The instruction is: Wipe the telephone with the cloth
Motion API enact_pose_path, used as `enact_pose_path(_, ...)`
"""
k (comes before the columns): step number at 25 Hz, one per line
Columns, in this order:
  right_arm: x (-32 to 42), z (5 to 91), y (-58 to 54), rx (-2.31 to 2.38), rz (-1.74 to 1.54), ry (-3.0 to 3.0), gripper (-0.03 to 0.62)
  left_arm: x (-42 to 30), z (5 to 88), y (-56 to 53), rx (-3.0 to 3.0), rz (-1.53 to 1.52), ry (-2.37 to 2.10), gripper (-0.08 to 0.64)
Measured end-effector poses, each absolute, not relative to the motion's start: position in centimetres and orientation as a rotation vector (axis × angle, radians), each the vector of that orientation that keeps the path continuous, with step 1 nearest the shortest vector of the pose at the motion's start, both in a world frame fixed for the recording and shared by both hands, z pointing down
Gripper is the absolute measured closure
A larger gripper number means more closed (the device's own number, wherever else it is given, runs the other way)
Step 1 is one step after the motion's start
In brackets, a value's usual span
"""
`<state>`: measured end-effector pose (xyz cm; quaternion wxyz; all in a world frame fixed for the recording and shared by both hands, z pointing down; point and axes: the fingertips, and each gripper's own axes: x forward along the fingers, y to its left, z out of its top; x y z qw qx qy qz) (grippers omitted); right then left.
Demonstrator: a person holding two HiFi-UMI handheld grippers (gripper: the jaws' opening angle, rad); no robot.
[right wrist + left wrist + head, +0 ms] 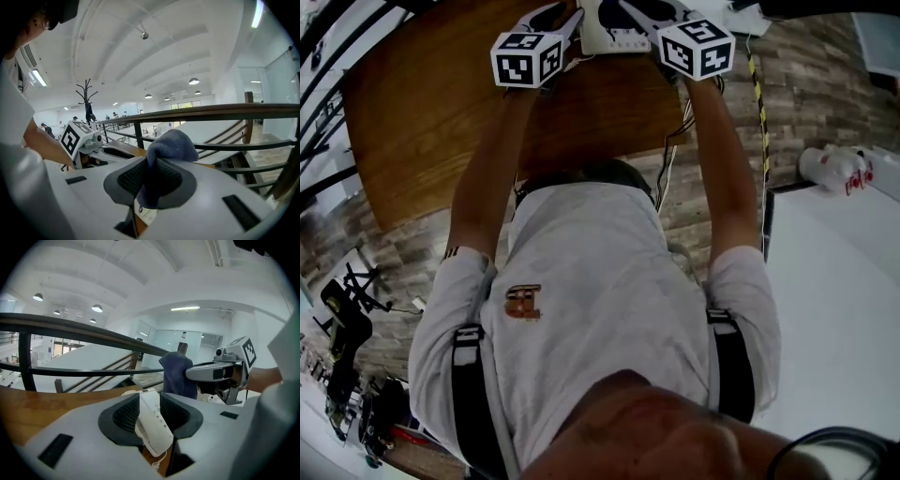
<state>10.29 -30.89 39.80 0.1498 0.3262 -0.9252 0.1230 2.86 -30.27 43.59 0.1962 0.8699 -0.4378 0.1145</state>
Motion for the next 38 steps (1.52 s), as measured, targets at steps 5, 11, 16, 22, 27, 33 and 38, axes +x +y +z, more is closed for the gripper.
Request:
enact_pose_path(5,10.5,40.9,-33.9,0.774,0.402,-2.686,0.521,3.8,45.7,-32.6,2.348,0.371,-1.28,0.43)
enact_pose_path(11,10.1,42.6,-36.2,0.584,0.452,-2.659,0.52,4.7,48.5,-34.8,2.253,0.41,-1.286,0.43)
enact_pose_path(16,9.1,44.0,-37.0,0.49,0.481,-2.598,0.52,4.7,49.9,-35.5,2.198,0.43,-1.269,0.43)
enact_pose_path(22,8.3,45.6,-37.9,0.45,0.531,-2.551,0.52,4.3,51.6,-35.9,2.139,0.46,-1.242,0.43)
enact_pose_path(27,8.5,46.4,-39.3,0.436,0.55,-2.507,0.52,4.9,52.2,-36.8,2.119,0.458,-1.204,0.43)
enact_pose_path(33,8.4,47.8,-40.0,0.443,0.571,-2.466,0.52,5.1,53.1,-36.8,2.105,0.481,-1.164,0.431)
enact_pose_path(38,9.3,49.2,-41.0,0.487,0.56,-2.415,0.52,5.3,53.4,-37.0,2.095,0.46,-1.14,0.431)
